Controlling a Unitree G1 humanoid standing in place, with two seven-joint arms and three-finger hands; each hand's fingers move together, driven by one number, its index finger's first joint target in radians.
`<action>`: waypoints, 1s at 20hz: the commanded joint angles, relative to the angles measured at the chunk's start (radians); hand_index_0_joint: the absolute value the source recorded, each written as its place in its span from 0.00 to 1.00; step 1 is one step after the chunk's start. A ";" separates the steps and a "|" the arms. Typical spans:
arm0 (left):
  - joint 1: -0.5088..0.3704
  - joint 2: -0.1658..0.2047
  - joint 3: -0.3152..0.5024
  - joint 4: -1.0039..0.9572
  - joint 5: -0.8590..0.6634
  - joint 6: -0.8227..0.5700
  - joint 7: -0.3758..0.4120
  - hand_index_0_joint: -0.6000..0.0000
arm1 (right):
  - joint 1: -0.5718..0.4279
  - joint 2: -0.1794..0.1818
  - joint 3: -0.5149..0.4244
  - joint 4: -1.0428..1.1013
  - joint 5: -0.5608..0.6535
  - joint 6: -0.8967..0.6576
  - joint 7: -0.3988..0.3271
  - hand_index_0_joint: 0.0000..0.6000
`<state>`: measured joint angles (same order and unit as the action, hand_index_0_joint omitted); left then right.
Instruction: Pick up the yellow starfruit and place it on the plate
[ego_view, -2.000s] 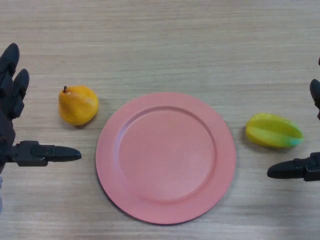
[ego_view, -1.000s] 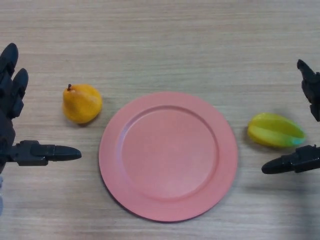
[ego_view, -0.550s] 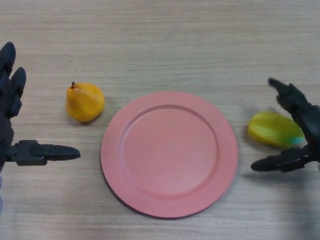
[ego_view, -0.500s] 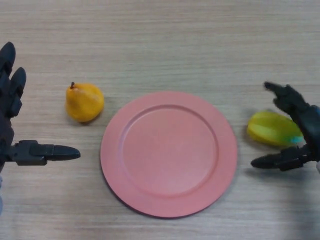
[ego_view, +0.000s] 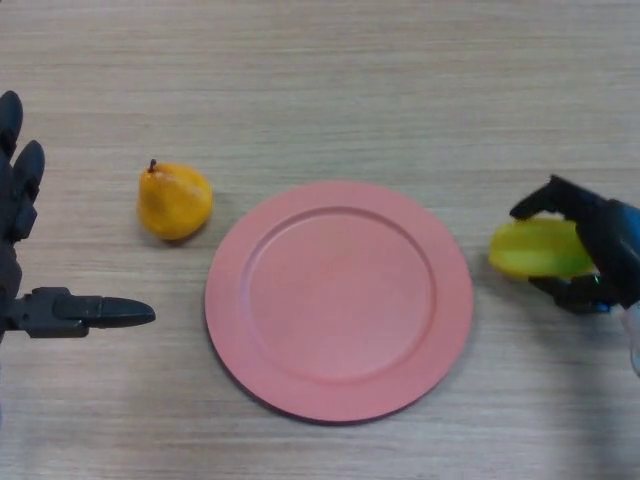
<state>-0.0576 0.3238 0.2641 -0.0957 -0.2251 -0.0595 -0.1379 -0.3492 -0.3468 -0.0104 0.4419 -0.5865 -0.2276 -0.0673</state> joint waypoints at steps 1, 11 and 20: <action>-0.027 0.056 0.087 -0.059 -0.027 -0.143 0.015 1.00 | -0.017 0.011 -0.051 -0.189 0.134 0.008 0.024 1.00; -0.033 0.051 0.077 -0.070 -0.044 -0.126 0.008 1.00 | 0.100 0.156 0.245 -0.487 0.151 0.241 0.075 1.00; -0.004 0.042 0.096 -0.144 -0.062 -0.061 0.006 1.00 | 0.119 0.157 0.262 -0.697 0.475 0.463 0.054 0.00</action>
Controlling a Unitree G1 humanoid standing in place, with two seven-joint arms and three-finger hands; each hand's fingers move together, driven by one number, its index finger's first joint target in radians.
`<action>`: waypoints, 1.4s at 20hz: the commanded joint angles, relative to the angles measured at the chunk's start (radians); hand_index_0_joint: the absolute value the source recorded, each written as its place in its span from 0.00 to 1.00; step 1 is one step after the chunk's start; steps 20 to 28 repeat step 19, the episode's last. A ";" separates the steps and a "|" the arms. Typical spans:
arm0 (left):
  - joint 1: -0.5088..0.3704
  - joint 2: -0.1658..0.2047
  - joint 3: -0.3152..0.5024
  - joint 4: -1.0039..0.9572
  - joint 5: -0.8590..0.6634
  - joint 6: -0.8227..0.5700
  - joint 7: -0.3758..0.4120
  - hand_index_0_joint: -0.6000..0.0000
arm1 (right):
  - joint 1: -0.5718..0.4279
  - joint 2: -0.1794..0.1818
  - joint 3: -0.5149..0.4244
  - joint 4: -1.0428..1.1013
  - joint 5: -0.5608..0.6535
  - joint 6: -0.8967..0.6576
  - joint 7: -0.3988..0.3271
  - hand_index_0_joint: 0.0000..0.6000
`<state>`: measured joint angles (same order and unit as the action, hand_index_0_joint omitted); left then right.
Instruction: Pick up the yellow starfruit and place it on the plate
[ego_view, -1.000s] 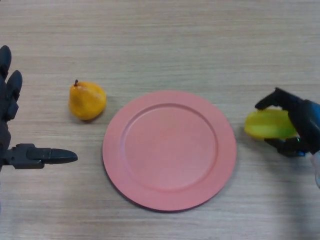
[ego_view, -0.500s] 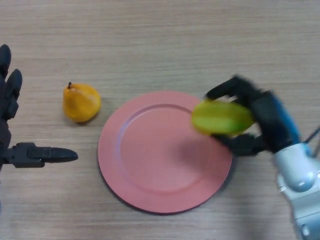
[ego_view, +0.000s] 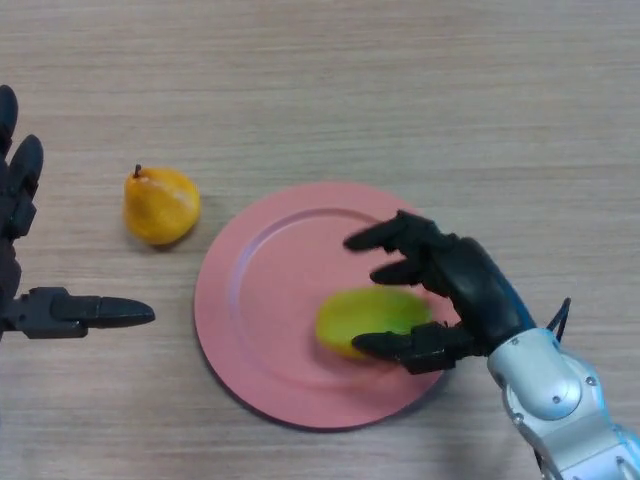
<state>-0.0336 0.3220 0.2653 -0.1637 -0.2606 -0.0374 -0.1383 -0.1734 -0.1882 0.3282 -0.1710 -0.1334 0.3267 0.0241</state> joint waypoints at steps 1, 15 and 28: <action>-0.022 0.038 0.091 -0.099 -0.023 -0.065 0.003 1.00 | -0.059 -0.002 -0.136 -0.128 0.025 -0.082 -0.004 0.00; 0.010 0.002 0.055 -0.240 0.009 0.117 -0.048 1.00 | 0.102 -0.097 -0.498 -0.318 0.164 -0.119 0.115 0.00; 0.005 0.000 0.052 -0.245 0.035 0.119 -0.036 1.00 | 0.110 -0.095 -0.483 -0.313 0.119 -0.133 0.133 0.00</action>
